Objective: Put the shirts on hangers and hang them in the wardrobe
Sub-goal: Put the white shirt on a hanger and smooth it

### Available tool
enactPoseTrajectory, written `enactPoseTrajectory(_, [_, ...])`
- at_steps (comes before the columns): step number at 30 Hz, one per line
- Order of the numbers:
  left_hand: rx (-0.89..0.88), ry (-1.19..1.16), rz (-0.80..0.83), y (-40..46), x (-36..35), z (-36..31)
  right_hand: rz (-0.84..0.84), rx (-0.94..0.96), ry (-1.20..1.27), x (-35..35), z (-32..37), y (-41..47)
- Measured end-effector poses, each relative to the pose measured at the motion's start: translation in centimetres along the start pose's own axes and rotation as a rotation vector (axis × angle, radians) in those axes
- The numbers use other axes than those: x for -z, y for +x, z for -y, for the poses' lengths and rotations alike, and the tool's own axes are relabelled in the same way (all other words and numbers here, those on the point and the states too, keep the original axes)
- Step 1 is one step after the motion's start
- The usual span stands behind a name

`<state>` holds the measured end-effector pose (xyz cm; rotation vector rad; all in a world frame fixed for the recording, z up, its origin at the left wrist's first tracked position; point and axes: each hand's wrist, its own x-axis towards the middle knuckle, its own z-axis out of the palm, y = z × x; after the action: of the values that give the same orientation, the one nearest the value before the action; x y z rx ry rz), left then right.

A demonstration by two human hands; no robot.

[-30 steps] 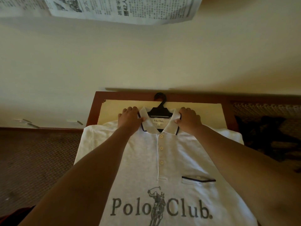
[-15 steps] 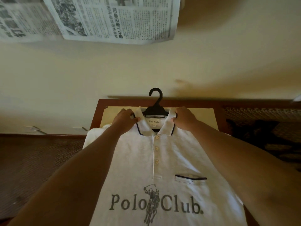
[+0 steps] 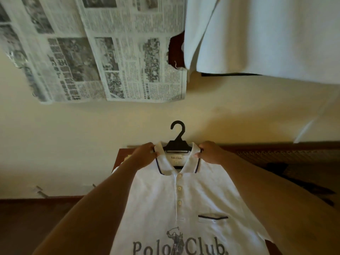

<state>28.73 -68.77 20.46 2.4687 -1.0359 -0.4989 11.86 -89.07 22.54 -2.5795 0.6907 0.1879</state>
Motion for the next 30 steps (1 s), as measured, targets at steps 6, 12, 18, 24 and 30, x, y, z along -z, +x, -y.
enactPoseTrajectory(6, [-0.059, -0.012, -0.078, -4.9, 3.0, -2.6, -0.096, -0.080, -0.006, 2.6, 2.1, -6.9])
enactPoseTrajectory(12, [-0.203, -0.033, -0.088, -9.3, 3.3, -4.7, -0.214, -0.143, 0.015, 3.4, 3.5, -15.1])
enactPoseTrajectory(18, [-0.392, -0.002, -0.054, -11.8, 1.9, -9.7, -0.300, -0.255, 0.033, 4.2, 1.8, -23.3])
enactPoseTrajectory(24, [-0.536, 0.061, 0.027, -13.8, -1.6, -16.4, -0.389, -0.386, 0.042, 3.9, -2.5, -30.5])
enactPoseTrajectory(30, [-0.690, 0.067, 0.094, -14.2, -6.7, -24.9, -0.426, -0.544, -0.010, 4.5, -8.4, -38.1])
